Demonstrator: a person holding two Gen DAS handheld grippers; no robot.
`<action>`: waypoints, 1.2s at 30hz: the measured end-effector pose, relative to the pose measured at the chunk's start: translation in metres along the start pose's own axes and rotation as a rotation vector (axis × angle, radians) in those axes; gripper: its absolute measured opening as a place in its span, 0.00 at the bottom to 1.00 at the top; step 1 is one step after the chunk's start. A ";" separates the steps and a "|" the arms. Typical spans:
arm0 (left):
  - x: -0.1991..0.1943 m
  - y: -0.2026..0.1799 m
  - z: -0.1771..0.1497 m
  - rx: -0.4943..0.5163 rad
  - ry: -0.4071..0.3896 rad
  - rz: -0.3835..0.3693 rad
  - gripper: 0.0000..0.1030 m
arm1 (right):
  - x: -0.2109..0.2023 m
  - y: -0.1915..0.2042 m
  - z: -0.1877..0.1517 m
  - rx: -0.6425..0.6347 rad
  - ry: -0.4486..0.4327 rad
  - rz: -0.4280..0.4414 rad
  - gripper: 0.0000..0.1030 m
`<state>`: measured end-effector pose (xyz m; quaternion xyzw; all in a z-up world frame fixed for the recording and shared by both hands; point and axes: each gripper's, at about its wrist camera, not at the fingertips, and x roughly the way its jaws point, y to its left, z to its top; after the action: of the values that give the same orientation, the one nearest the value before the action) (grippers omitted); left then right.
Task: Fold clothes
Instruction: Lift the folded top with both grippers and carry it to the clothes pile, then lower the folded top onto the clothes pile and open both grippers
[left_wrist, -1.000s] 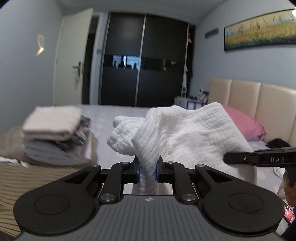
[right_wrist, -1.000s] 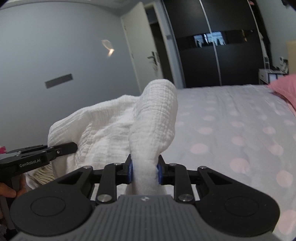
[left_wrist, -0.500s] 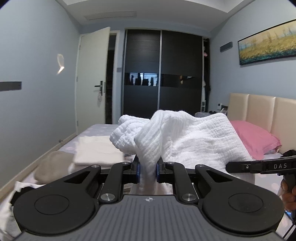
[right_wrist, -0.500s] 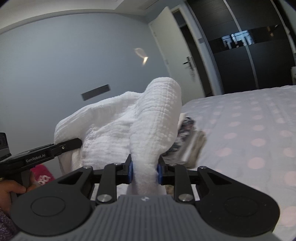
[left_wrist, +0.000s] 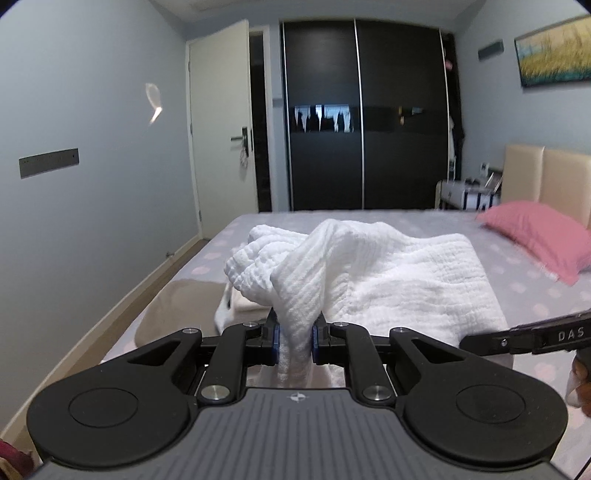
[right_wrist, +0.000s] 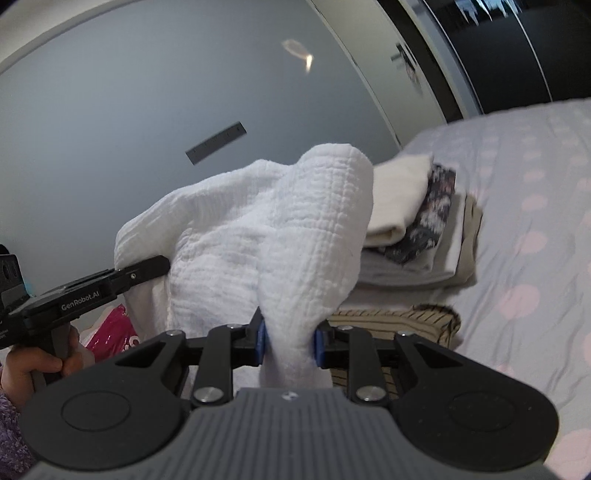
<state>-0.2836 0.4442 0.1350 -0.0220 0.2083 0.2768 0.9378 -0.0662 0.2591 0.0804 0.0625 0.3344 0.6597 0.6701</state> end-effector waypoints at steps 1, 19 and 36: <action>0.008 0.002 0.000 0.005 0.017 0.005 0.13 | 0.008 -0.003 0.001 0.009 0.013 -0.002 0.26; 0.195 0.064 -0.053 -0.107 0.395 -0.053 0.13 | 0.153 -0.091 0.010 0.102 0.212 -0.134 0.26; 0.216 0.090 -0.068 -0.188 0.448 -0.024 0.27 | 0.156 -0.109 0.012 0.070 0.239 -0.164 0.37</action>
<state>-0.1922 0.6197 -0.0076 -0.1722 0.3841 0.2720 0.8653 0.0173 0.3942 -0.0251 -0.0207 0.4386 0.5936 0.6744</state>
